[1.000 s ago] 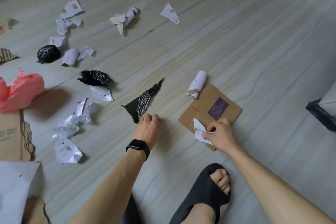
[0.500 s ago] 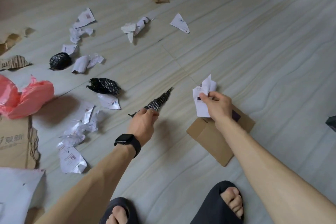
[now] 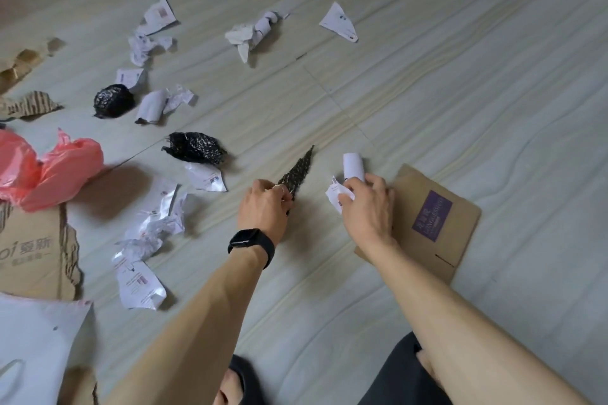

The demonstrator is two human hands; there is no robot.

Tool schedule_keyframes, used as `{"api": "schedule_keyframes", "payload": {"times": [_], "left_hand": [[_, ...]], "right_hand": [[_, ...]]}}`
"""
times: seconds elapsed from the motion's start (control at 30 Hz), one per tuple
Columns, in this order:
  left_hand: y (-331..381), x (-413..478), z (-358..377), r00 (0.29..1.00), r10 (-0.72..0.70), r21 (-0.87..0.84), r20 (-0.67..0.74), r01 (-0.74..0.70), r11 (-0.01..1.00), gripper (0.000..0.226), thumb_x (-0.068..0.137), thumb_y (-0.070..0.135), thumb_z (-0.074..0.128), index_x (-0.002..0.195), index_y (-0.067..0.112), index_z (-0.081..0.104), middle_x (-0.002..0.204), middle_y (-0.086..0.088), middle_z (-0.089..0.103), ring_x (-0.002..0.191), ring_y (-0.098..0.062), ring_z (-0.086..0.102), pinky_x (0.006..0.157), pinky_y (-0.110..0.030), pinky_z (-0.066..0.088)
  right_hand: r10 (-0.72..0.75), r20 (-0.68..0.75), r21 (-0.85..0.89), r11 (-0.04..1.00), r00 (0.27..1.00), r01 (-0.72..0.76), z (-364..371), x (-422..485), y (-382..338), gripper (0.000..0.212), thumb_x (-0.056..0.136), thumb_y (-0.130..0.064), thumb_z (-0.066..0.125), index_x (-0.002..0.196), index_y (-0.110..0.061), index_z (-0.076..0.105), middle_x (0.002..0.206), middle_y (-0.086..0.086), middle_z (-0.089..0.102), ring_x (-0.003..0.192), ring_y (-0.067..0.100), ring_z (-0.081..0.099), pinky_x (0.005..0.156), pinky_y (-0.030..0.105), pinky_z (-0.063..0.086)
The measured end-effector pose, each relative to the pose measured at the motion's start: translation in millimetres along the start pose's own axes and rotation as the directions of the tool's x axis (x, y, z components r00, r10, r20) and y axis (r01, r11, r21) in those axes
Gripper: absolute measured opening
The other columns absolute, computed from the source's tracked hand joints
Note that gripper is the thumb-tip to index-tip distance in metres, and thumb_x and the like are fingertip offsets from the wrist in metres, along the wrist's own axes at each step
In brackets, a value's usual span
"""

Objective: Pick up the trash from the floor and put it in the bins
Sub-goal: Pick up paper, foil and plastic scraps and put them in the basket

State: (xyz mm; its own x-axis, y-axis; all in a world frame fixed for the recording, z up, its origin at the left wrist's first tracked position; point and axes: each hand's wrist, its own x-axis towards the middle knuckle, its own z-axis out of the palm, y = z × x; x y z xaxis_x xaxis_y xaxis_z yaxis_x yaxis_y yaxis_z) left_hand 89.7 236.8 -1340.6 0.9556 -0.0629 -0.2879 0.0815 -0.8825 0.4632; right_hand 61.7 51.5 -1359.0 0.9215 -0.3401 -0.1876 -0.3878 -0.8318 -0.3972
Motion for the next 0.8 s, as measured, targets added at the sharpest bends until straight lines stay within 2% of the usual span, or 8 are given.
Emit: {"api": "schedule_keyframes", "payload": {"times": [0.07,0.13,0.2,0.3,0.37,0.53,0.63,0.8], "left_hand": [[-1.0,-9.0,-0.9,0.998,-0.064,-0.061,0.022,0.065,0.996,0.011,0.091,0.016,0.063,0.098,0.015,0.071,0.11,-0.009,0.058,0.09,-0.032,0.059,0.074,-0.034,0.051],[-5.9,-23.4,-3.6,0.995,-0.087,-0.039,0.051,0.089,0.995,0.012,0.091,0.009,0.061,0.097,0.014,0.071,0.105,-0.006,0.06,0.08,-0.024,0.055,0.068,-0.028,0.042],[-14.4,-48.1,-10.4,0.99,-0.124,-0.03,0.071,0.127,0.991,0.015,0.09,0.005,0.061,0.096,0.014,0.071,0.099,-0.001,0.057,0.074,-0.014,0.048,0.067,-0.023,0.035],[-33.4,-91.1,-26.9,0.962,-0.252,-0.065,0.101,0.259,0.964,0.015,0.088,0.005,0.063,0.088,0.015,0.073,0.092,0.0,0.065,0.078,-0.019,0.059,0.067,-0.026,0.043],[-44.7,-114.3,-41.0,0.943,-0.315,-0.119,0.111,0.327,0.937,0.012,0.086,0.007,0.065,0.086,0.016,0.074,0.09,-0.005,0.072,0.083,-0.025,0.065,0.07,-0.028,0.051],[-63.9,-159.3,-102.8,0.953,-0.297,-0.182,0.052,0.301,0.936,0.012,0.084,0.011,0.067,0.087,0.02,0.075,0.087,0.004,0.073,0.088,-0.017,0.066,0.072,-0.024,0.05],[-71.9,-185.4,-158.4,0.963,-0.263,-0.204,-0.05,0.248,0.947,0.014,0.084,0.009,0.066,0.084,0.019,0.075,0.082,0.005,0.071,0.083,-0.017,0.065,0.069,-0.024,0.048],[-99.2,-244.8,-249.2,0.928,-0.226,-0.169,-0.296,0.182,0.969,0.008,0.082,0.016,0.07,0.085,0.022,0.073,0.088,0.003,0.074,0.086,-0.019,0.065,0.072,-0.03,0.051]], "right_hand": [[-0.012,0.033,0.007,1.0,0.999,0.012,4.2,-19.4,-3.0,0.028,0.086,-0.026,0.071,0.112,-0.028,0.061,0.127,0.007,0.054,0.107,0.035,0.052,0.089,0.035,0.035],[0.002,0.08,-0.013,1.0,0.997,-0.001,2.1,-38.1,-10.6,0.049,0.084,-0.026,0.074,0.127,-0.024,0.051,0.124,0.01,0.054,0.106,0.035,0.054,0.091,0.038,0.038],[0.074,0.15,-0.023,0.997,0.986,-0.071,-4.0,-57.7,-20.1,0.058,0.084,-0.026,0.073,0.132,-0.018,0.043,0.119,0.012,0.059,0.105,0.035,0.058,0.087,0.039,0.042],[0.215,0.303,0.03,0.972,0.928,-0.235,-9.2,-94.8,-29.3,0.043,0.083,-0.027,0.071,0.118,-0.015,0.05,0.112,0.009,0.066,0.102,0.032,0.062,0.079,0.036,0.047],[0.252,0.39,0.111,0.942,0.886,-0.317,-11.2,-123.9,-31.5,0.032,0.078,-0.031,0.071,0.103,-0.019,0.057,0.1,0.004,0.068,0.092,0.029,0.063,0.076,0.035,0.051],[0.135,0.444,0.34,0.889,0.886,-0.306,-27.6,-180.9,-69.1,0.018,0.076,-0.029,0.075,0.09,-0.023,0.066,0.09,-0.005,0.072,0.08,0.015,0.065,0.064,0.028,0.05],[0.019,0.394,0.441,0.873,0.919,-0.207,-52.5,-199.2,-121.5,0.013,0.077,-0.026,0.076,0.085,-0.025,0.066,0.082,-0.01,0.071,0.082,0.016,0.067,0.071,0.03,0.054],[-0.207,0.298,0.563,0.826,0.932,0.003,-92.7,-241.7,-219.7,0.013,0.079,-0.029,0.076,0.082,-0.03,0.064,0.075,-0.016,0.066,0.079,0.012,0.065,0.071,0.027,0.05]]}}
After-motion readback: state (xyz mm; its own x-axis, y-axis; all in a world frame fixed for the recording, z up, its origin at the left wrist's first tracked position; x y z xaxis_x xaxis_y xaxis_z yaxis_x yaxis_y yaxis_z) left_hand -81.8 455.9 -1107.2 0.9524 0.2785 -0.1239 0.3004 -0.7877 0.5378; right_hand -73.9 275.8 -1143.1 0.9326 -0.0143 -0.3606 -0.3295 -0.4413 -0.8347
